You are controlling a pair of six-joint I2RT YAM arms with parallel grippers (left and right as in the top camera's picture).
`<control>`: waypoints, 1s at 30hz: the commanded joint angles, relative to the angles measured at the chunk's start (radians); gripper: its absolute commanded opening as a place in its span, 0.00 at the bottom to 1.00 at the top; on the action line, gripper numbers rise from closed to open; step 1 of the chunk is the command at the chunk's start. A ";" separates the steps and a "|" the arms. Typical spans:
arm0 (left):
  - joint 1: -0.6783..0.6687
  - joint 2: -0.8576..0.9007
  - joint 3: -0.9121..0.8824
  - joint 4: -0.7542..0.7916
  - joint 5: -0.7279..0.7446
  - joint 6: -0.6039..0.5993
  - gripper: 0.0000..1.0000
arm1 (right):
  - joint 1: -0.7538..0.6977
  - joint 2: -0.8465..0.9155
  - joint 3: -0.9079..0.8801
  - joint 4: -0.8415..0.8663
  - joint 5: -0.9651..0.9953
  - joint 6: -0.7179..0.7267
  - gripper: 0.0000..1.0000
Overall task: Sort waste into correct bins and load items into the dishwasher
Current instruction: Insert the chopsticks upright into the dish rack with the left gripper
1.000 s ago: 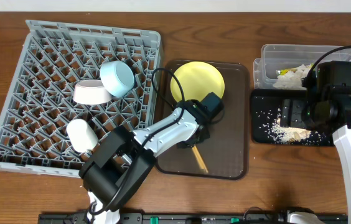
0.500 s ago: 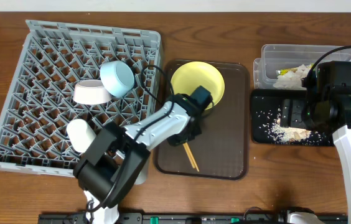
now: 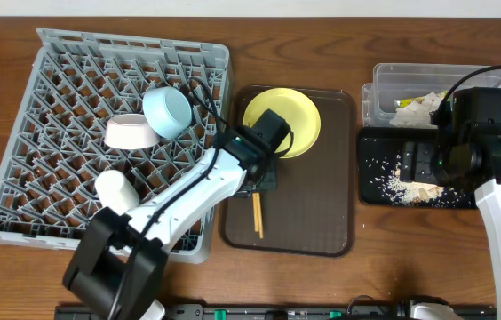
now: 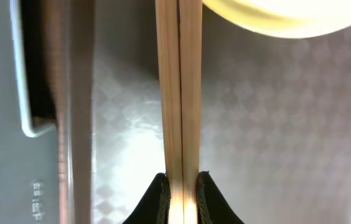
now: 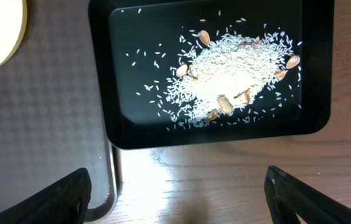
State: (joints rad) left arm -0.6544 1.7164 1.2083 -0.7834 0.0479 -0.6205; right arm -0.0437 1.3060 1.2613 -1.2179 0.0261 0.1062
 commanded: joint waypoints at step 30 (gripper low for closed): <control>0.317 -0.077 0.187 -0.190 -0.120 0.535 0.09 | -0.009 -0.010 0.006 -0.003 -0.001 0.009 0.87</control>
State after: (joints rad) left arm -0.3412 1.6051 1.3834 -0.9836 -0.0532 -0.1112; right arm -0.0437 1.3060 1.2613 -1.2186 0.0261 0.1062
